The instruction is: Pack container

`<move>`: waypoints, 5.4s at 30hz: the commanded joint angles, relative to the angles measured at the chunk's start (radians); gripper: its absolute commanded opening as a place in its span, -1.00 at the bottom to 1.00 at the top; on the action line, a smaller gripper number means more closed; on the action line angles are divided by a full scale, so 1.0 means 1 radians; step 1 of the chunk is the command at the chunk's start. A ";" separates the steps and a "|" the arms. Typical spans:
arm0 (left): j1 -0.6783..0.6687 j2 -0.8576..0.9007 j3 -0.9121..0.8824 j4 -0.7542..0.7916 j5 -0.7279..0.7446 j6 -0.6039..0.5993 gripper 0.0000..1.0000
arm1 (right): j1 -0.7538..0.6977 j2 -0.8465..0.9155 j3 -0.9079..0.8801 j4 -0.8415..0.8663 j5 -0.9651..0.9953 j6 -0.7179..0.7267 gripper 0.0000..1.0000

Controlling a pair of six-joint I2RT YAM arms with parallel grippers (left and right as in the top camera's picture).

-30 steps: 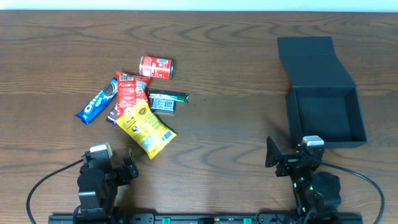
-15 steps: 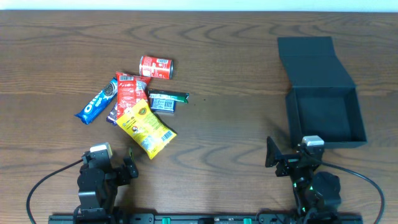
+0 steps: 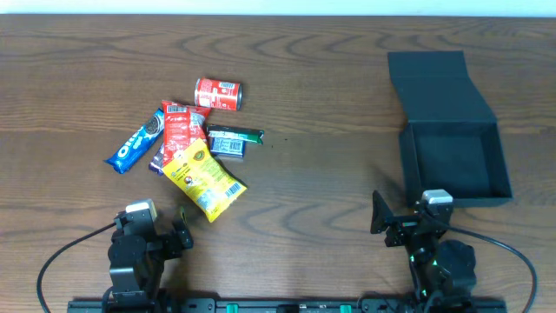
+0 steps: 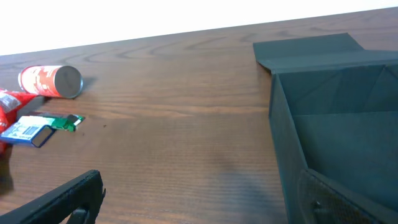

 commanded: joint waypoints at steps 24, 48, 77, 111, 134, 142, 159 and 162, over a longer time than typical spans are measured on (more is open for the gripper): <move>0.001 -0.006 -0.005 -0.008 -0.010 -0.001 0.91 | 0.004 0.138 0.197 0.038 -0.138 -0.054 0.99; 0.001 -0.006 -0.005 -0.008 -0.011 -0.001 0.91 | -0.083 1.501 0.906 -0.278 -0.005 -0.099 0.98; 0.001 -0.006 -0.005 -0.008 -0.010 -0.001 0.91 | -0.135 1.685 0.906 -0.152 -0.107 -0.101 -0.97; 0.001 -0.006 -0.005 -0.008 -0.010 -0.001 0.91 | 0.449 2.170 1.646 -0.287 0.018 0.449 -0.97; 0.001 -0.006 -0.005 -0.008 -0.010 -0.001 0.92 | 0.462 2.123 1.823 -0.441 0.109 0.299 0.98; 0.001 -0.006 -0.005 -0.008 -0.010 -0.001 0.91 | 0.427 1.997 1.893 -0.482 0.235 0.150 0.98; 0.001 -0.006 -0.005 -0.008 -0.010 -0.001 0.91 | 0.137 1.968 1.569 -0.600 0.074 0.049 0.77; 0.001 -0.006 -0.005 -0.008 -0.010 0.000 0.91 | 0.148 1.968 1.506 -0.552 0.050 0.049 0.69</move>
